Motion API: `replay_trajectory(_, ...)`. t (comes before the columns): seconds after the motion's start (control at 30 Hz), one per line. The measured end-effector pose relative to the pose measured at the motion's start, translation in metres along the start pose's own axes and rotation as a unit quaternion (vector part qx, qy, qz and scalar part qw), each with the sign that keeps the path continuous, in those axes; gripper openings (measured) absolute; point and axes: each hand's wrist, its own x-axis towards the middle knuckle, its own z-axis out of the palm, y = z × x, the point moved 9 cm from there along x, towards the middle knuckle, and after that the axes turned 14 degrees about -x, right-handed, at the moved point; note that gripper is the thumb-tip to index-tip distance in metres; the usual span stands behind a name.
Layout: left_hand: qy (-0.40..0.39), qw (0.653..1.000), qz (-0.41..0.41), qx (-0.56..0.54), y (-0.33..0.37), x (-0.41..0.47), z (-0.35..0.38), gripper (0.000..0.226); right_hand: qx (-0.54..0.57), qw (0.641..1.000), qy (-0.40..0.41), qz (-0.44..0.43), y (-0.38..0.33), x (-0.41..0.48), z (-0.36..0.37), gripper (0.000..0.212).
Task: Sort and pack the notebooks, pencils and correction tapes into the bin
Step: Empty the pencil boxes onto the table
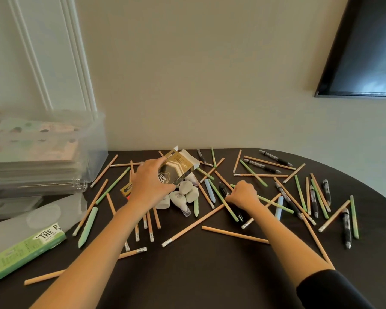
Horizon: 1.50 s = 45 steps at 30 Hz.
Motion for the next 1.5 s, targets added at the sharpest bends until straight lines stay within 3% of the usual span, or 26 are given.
replay_trajectory(0.1, -0.015, 1.000, 0.001, 0.019, -0.003, 0.003, 0.003, 0.075, 0.024, 0.999, 0.028, 0.010, -0.003, 0.005, -0.012, 0.019)
replay_trajectory(0.17, -0.037, 0.999, -0.001, 0.037, -0.005, 0.006, 0.005, 0.075, 0.117, 0.990, 0.077, 0.004, -0.006, 0.006, -0.030, 0.014)
replay_trajectory(0.23, -0.062, 0.997, -0.012, 0.050, -0.005, 0.009, 0.006, 0.075, 0.305, 0.948, 0.088, -0.008, -0.014, 0.002, -0.046, 0.007)
replay_trajectory(0.3, -0.083, 0.996, -0.023, 0.030, -0.005, 0.011, 0.006, 0.076, 0.475, 0.877, 0.071, -0.029, -0.028, -0.004, -0.059, 0.007)
replay_trajectory(0.4, -0.110, 0.993, -0.029, -0.017, 0.000, 0.010, 0.006, 0.075, 0.586, 0.804, 0.073, -0.076, -0.054, -0.017, -0.078, 0.008)
replay_trajectory(0.47, -0.122, 0.991, -0.028, -0.042, 0.002, 0.009, 0.004, 0.076, 0.606, 0.786, 0.070, -0.098, -0.067, -0.025, -0.082, 0.009)
replay_trajectory(0.53, -0.134, 0.989, -0.023, -0.059, 0.004, 0.005, 0.003, 0.077, 0.594, 0.793, 0.051, -0.123, -0.081, -0.031, -0.079, 0.009)
replay_trajectory(0.67, -0.136, 0.988, -0.018, -0.076, 0.006, -0.001, -0.004, 0.078, 0.490, 0.854, -0.069, -0.162, -0.109, -0.044, -0.057, 0.009)
replay_trajectory(0.8, -0.129, 0.988, -0.020, -0.081, 0.005, -0.004, -0.014, 0.079, 0.512, 0.839, -0.038, -0.181, -0.106, -0.048, -0.065, 0.012)
replay_trajectory(0.97, -0.129, 0.988, -0.001, -0.081, 0.014, -0.004, -0.017, 0.077, 0.379, 0.888, -0.043, -0.257, -0.122, -0.061, -0.066, 0.020)
replay_trajectory(1.13, -0.141, 0.989, 0.012, -0.043, 0.013, 0.008, -0.016, 0.076, 0.361, 0.880, -0.143, -0.273, -0.141, -0.057, -0.053, 0.025)
replay_trajectory(1.23, -0.123, 0.992, 0.000, -0.028, 0.008, 0.024, -0.020, 0.075, 0.495, 0.842, -0.101, -0.190, -0.124, -0.025, -0.062, 0.028)
replay_trajectory(1.33, -0.086, 0.996, -0.004, 0.006, 0.003, 0.048, -0.023, 0.073, 0.558, 0.830, -0.019, -0.025, -0.086, 0.021, -0.058, 0.024)
replay_trajectory(1.4, -0.072, 0.997, -0.008, 0.032, -0.003, 0.066, -0.021, 0.074, 0.523, 0.851, -0.003, 0.055, -0.068, 0.053, -0.047, 0.025)
replay_trajectory(1.5, -0.049, 0.996, -0.015, 0.067, -0.013, 0.094, -0.019, 0.077, 0.345, 0.935, 0.041, 0.074, -0.060, 0.097, -0.039, 0.026)
